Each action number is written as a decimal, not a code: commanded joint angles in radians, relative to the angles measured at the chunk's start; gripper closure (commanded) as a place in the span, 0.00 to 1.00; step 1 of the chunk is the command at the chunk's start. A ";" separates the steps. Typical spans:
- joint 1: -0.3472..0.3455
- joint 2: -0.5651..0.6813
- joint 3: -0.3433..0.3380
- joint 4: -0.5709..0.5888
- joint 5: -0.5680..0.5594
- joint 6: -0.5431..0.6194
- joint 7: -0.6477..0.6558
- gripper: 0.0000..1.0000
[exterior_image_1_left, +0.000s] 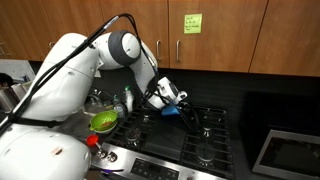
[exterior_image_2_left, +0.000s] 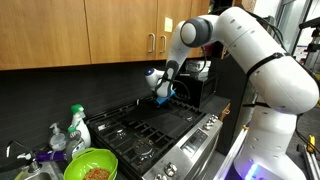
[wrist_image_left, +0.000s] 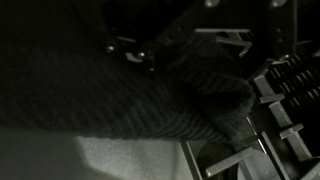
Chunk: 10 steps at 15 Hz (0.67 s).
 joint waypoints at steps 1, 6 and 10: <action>0.036 0.022 -0.030 0.001 0.011 -0.003 0.009 0.42; 0.078 0.038 -0.040 -0.005 -0.006 -0.003 0.010 0.82; 0.112 0.040 -0.055 -0.004 -0.013 -0.003 0.017 1.00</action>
